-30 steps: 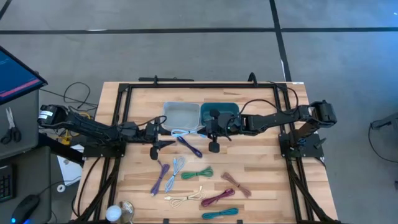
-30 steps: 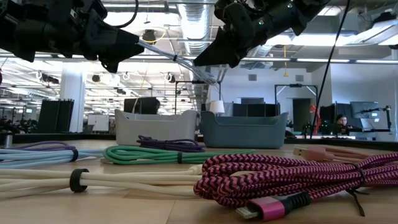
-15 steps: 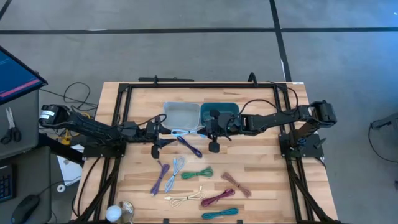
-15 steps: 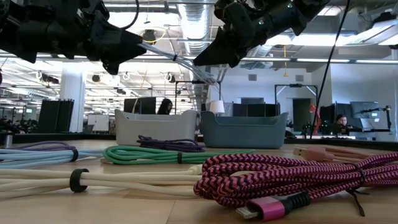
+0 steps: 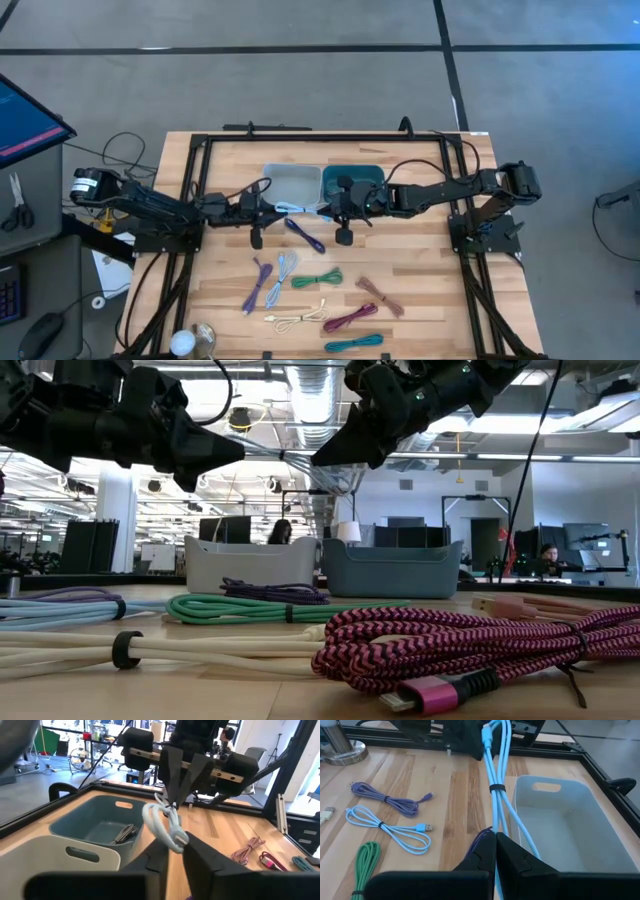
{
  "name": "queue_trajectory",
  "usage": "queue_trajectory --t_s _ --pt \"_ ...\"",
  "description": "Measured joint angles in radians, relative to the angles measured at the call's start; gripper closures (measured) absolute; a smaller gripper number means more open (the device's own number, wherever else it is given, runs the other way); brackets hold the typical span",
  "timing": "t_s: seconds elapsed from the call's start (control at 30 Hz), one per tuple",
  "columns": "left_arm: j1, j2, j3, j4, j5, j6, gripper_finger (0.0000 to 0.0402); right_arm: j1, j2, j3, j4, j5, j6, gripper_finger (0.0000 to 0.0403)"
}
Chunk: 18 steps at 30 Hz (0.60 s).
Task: Pick & Place USB Port
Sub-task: Put the right light blue charger cable into the white bin
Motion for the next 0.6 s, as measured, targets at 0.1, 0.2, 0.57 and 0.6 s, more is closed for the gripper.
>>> queue_trajectory --t_s 0.1,0.2,0.57,0.6 --pt "0.000 0.000 0.000 0.006 0.003 0.009 0.0391 0.000 0.000 0.000 -0.003 0.000 0.000 0.0403" --pt "0.000 0.000 0.000 0.006 0.008 0.008 0.0392 0.000 0.000 0.000 -0.003 0.000 0.000 0.0403" --pt "0.027 0.000 0.000 0.012 -0.038 0.075 0.0394 0.000 0.000 0.000 0.000 0.000 0.001 0.0396" --pt "0.037 0.000 0.000 0.012 -0.037 0.075 0.0394 -0.001 0.000 0.000 -0.001 0.000 0.001 0.0390"
